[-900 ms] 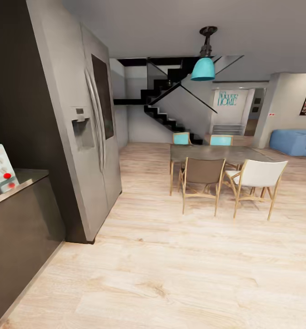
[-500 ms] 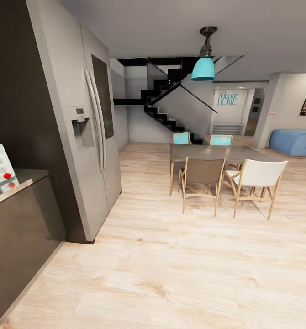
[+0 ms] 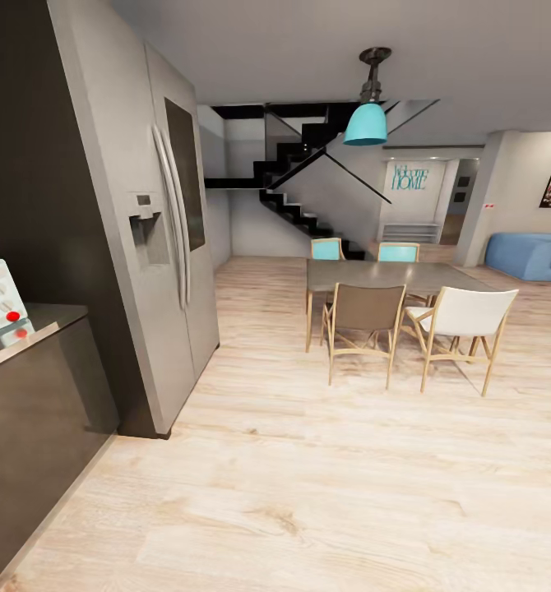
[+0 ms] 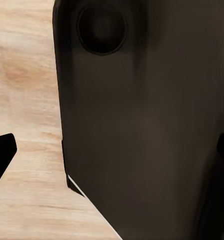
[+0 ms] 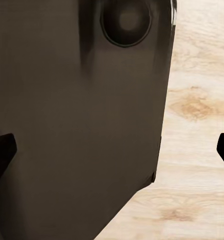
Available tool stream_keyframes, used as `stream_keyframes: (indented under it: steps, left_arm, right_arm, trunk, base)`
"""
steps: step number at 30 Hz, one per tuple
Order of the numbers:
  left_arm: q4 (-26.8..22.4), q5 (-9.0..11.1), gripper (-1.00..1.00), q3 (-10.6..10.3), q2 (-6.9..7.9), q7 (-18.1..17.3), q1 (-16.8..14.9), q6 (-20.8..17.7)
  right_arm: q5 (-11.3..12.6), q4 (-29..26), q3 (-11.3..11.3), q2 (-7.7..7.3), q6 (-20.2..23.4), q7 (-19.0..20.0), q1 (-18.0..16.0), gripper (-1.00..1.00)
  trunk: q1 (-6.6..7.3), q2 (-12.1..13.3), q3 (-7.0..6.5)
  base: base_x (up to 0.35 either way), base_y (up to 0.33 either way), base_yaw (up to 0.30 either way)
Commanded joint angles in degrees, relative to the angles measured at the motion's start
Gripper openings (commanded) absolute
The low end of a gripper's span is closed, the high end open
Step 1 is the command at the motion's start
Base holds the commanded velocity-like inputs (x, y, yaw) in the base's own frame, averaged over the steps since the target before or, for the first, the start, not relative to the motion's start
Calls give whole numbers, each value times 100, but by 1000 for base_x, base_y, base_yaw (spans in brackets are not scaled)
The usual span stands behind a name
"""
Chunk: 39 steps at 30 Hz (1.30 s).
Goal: Put the three can of soda from the living room inside the tash can in the kitchen.
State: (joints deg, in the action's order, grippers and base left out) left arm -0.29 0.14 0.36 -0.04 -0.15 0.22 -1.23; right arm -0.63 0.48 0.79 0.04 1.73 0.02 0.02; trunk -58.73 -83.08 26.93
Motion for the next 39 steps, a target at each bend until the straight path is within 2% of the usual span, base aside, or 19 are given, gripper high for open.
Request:
stream_keyframes:
  steps: [1, 11, 12, 14, 15, 16, 20, 21, 23, 26, 27, 28, 29, 31, 33, 34, 36, 38, 39]
  left_arm:
    - [-33, 13, 100, -7, -10, 2, -33, 33]
    - [-357, 36, 100, -6, -53, 4, -200, 206]
    - [-2351, 37, 100, -8, -62, 3, -215, 205]
    - [-2825, 38, 100, -12, -80, 1, -238, 184]
    - [-3374, 38, 100, -14, -86, -1, -248, 157]
    - [-4443, 38, 100, -26, -73, -2, -260, 126]
    - [-5289, 35, 100, -53, -56, -7, -256, 114]
    - [-5821, 33, 100, -71, -48, -9, -250, 108]
    - [-6443, 31, 100, -84, -44, -10, -236, 68]
    - [-7284, 31, 100, -86, -31, -16, -211, -96]
    - [-7284, 31, 100, -86, -31, -16, -211, -96]
    - [-7897, 32, 100, -75, -15, -32, -177, -275]
    - [-8151, 33, 100, -71, -10, -54, -148, -357]
    - [-8486, 35, 100, -60, -2, -136, 18, -463]
    - [-8625, 21, 100, -41, 3, -264, 300, -411]
    - [-8604, 12, 100, -32, 11, -341, 431, -312]
    - [-8356, 15, 100, -23, 27, -576, 697, 134]
    - [-8227, -5, 100, -21, 28, -670, 797, 359]
    - [-8227, -5, 100, -21, 28, -670, 797, 359]
  right_arm:
    - [-33, -33, 33, -6, -33, 33, -33, 100]
    - [-137, -359, 349, -134, -311, 354, -231, 100]
    - [-139, -1961, 355, -149, -317, 519, -287, 100]
    - [-143, -2105, 363, -171, -328, 552, -416, 100]
    - [-143, -2240, 366, -190, -362, 622, -559, 100]
    - [-139, -2580, 362, -226, -502, 1010, -830, 100]
    - [-120, -3272, 332, -283, -606, 1591, -1021, 100]
    - [-101, -4072, 309, -302, -608, 1876, -1090, 100]
    - [-90, -4998, 296, -309, -561, 2022, -1122, 100]
    - [-84, -6038, 293, -318, -385, 2103, -1124, 100]
    - [-84, -6038, 293, -318, -385, 2103, -1124, 100]
    - [-85, -6841, 264, -325, -135, 2138, -1105, 100]
    - [-85, -7271, 220, -335, 6, 2158, -1075, 100]
    - [-68, -7972, -6, -378, 218, 2253, -877, 100]
    - [-2, -8337, -442, -469, 257, 2534, -468, 100]
    - [101, -8261, -1081, -569, 65, 2857, -32, 100]
    - [192, -7712, -1743, -677, -357, 3159, 203, 100]
    - [253, -7465, -2189, -730, -882, 3564, 261, 100]
    - [253, -7465, -2189, -730, -882, 3564, 261, 100]
  trunk:
    - [0, 0, 0]
    - [0, 0, 0]
    - [0, 0, 0]
    - [0, 0, 0]
    - [0, 0, 0]
    - [0, 0, 0]
    - [0, 0, 0]
    - [0, 0, 0]
    - [0, 0, 0]
    - [0, 0, 0]
    - [0, 0, 0]
    - [0, 0, 0]
    - [0, 0, 0]
    - [0, 0, 0]
    - [0, 0, 0]
    - [0, 0, 0]
    - [0, 0, 0]
    - [0, 0, 0]
    - [0, 0, 0]
  base:
    - [0, 0, 0]
    - [0, 0, 0]
    - [0, 0, 0]
    - [0, 0, 0]
    - [0, 0, 0]
    - [0, 0, 0]
    - [0, 0, 0]
    - [0, 0, 0]
    - [0, 0, 0]
    - [0, 0, 0]
    - [0, 0, 0]
    - [0, 0, 0]
    - [0, 0, 0]
    - [0, 0, 0]
    - [0, 0, 0]
    - [0, 0, 0]
    - [0, 0, 0]
    - [0, 0, 0]
    - [0, 0, 0]
